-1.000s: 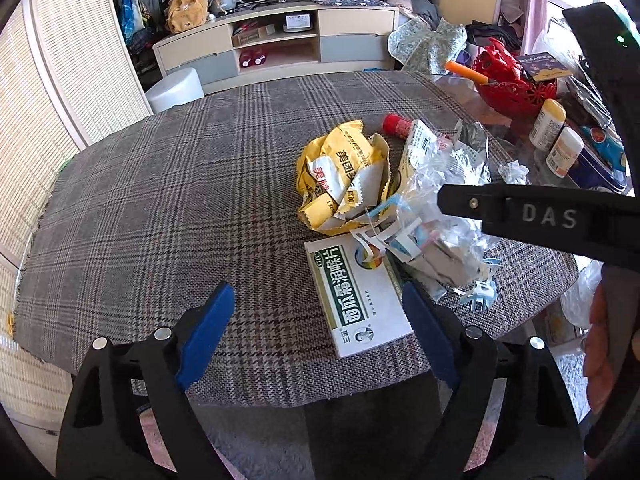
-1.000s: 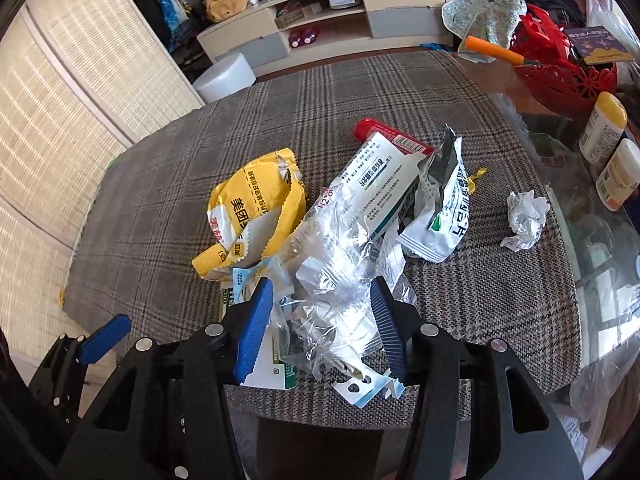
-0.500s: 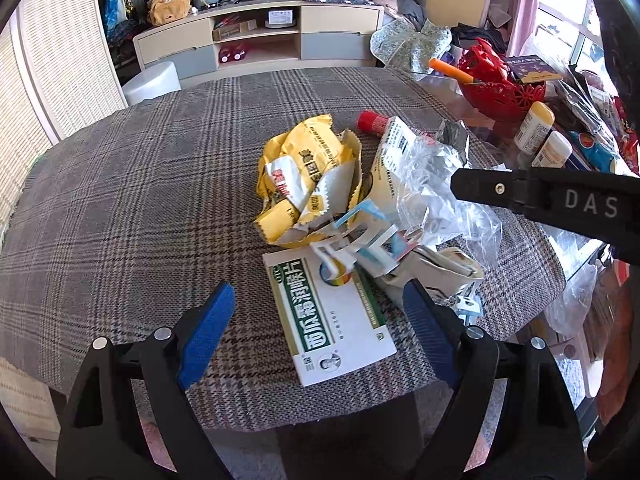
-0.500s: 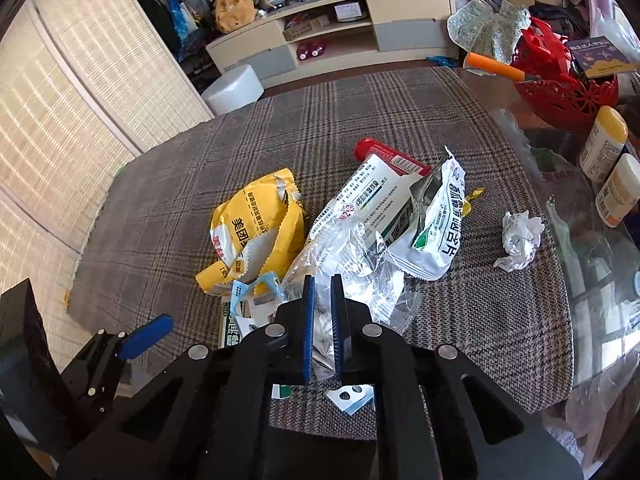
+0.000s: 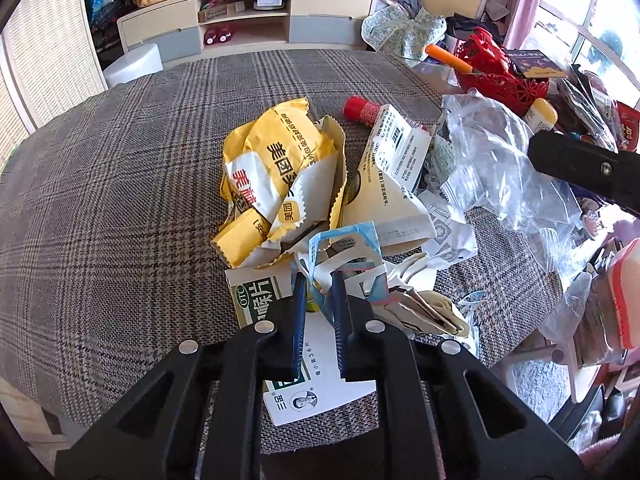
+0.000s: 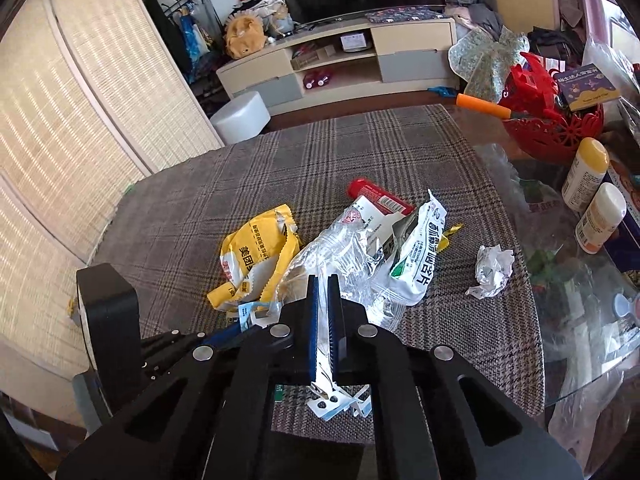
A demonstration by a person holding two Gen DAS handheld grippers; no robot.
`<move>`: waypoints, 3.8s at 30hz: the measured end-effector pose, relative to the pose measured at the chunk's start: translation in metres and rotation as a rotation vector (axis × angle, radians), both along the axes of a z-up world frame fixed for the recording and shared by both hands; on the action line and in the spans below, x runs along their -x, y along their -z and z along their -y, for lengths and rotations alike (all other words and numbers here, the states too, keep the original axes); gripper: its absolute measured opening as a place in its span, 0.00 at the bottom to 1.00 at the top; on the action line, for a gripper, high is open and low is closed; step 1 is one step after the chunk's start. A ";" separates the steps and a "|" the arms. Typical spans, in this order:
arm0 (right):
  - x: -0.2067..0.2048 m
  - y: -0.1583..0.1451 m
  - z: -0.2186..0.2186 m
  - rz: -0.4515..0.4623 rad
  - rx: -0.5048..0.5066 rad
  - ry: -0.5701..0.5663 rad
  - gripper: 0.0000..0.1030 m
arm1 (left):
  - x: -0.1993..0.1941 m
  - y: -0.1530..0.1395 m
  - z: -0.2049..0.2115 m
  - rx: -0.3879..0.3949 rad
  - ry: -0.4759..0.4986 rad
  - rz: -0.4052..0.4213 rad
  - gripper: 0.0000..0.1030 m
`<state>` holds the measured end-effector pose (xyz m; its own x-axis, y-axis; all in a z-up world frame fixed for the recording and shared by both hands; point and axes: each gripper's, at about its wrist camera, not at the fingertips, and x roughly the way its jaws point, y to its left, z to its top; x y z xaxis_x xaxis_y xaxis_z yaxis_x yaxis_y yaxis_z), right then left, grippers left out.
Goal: Collect trash
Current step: 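Carry the tag with the right tool to the bin and release it, then grasp the white-green medicine box with the left tool while right tool grasps tag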
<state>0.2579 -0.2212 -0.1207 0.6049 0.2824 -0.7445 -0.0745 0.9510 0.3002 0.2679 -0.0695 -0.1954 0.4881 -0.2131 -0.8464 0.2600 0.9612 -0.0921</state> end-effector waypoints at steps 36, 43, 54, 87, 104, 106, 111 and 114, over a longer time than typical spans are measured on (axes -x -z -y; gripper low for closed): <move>0.192 0.145 -0.041 -0.185 -0.058 -0.070 0.06 | 0.207 0.092 -0.057 0.102 -0.028 -0.099 0.01; 0.170 0.207 -0.048 -0.296 -0.086 -0.038 0.09 | 0.185 0.151 -0.051 0.088 -0.021 -0.209 0.03; 0.162 0.206 -0.037 -0.287 -0.127 0.029 0.70 | 0.184 0.147 -0.061 0.061 -0.037 -0.154 0.59; 0.070 0.115 -0.011 0.022 0.118 -0.052 0.42 | 0.065 0.000 -0.038 0.007 -0.149 0.061 0.92; 0.091 0.108 0.025 0.063 0.048 0.017 0.12 | 0.037 0.043 -0.001 -0.128 -0.119 0.039 0.91; 0.094 0.106 0.027 0.068 0.036 0.016 0.12 | 0.035 0.048 -0.002 -0.125 -0.118 0.034 0.85; 0.105 0.102 0.021 0.066 0.045 0.005 0.12 | 0.045 0.044 -0.010 -0.082 -0.127 0.060 0.61; 0.113 0.097 0.016 0.068 0.045 0.003 0.12 | 0.057 0.040 -0.018 -0.060 -0.122 0.057 0.61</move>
<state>0.1450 -0.2374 -0.2178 0.6555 0.2477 -0.7134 -0.0901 0.9636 0.2519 0.2110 -0.0519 -0.2353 0.5546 -0.0993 -0.8262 0.1439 0.9893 -0.0223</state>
